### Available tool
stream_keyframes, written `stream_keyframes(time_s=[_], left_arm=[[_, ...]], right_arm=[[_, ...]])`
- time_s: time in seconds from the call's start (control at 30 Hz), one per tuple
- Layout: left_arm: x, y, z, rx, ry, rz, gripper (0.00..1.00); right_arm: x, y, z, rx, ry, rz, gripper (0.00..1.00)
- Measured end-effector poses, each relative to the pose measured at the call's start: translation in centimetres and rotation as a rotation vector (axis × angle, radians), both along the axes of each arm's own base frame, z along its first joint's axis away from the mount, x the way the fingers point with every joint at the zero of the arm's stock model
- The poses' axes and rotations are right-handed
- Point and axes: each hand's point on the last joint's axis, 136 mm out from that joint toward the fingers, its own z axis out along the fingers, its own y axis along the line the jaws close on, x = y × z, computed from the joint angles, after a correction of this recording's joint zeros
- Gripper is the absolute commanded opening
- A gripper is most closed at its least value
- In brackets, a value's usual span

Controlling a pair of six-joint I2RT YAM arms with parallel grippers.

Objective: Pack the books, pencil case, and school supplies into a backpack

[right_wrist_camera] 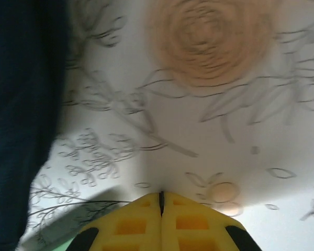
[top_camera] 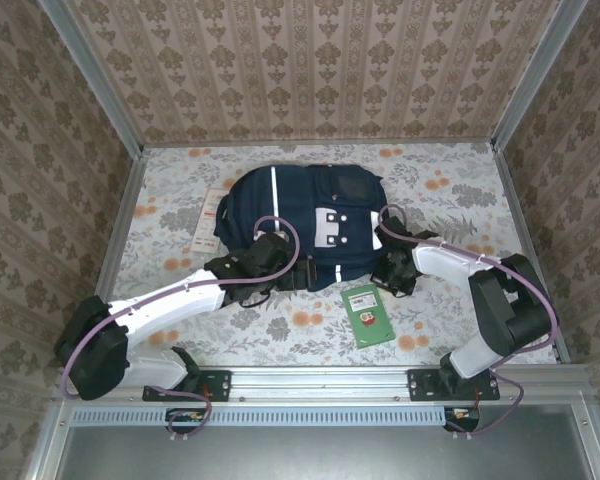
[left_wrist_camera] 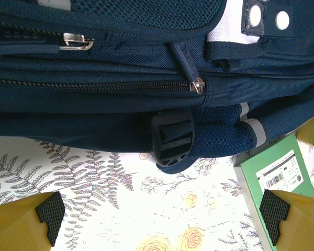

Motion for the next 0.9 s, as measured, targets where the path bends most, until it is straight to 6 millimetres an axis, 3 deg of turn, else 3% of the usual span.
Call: stream_keyframes(time_s=[0.13,0.3,0.53,0.73,0.9], left_arm=[[0.0,0.0,0.0,0.000,-0.001,0.001,1.00],[0.0,0.0,0.0,0.001,-0.001,0.001,1.00],[0.0,-0.1,0.0,-0.002,0.002,-0.002,1.00],[-0.3,-0.9,-0.5,-0.023,0.028,-0.021,1.00],[-1.0,-3.0,-1.0,-0.076,0.063,-0.077,0.89]], right_arm=[[-0.2,2.0,0.1,0.007,-0.007,0.065,0.00],[-1.3,6.2,0.3,0.040,0.004,0.175,0.00],[-0.9,11.1,2.5,0.089,-0.037,0.275,0.14],[-1.2,9.9,5.3,0.073,-0.090,0.269,0.38],[-3.6,7.3,7.3,0.084,-0.140,0.247,0.47]])
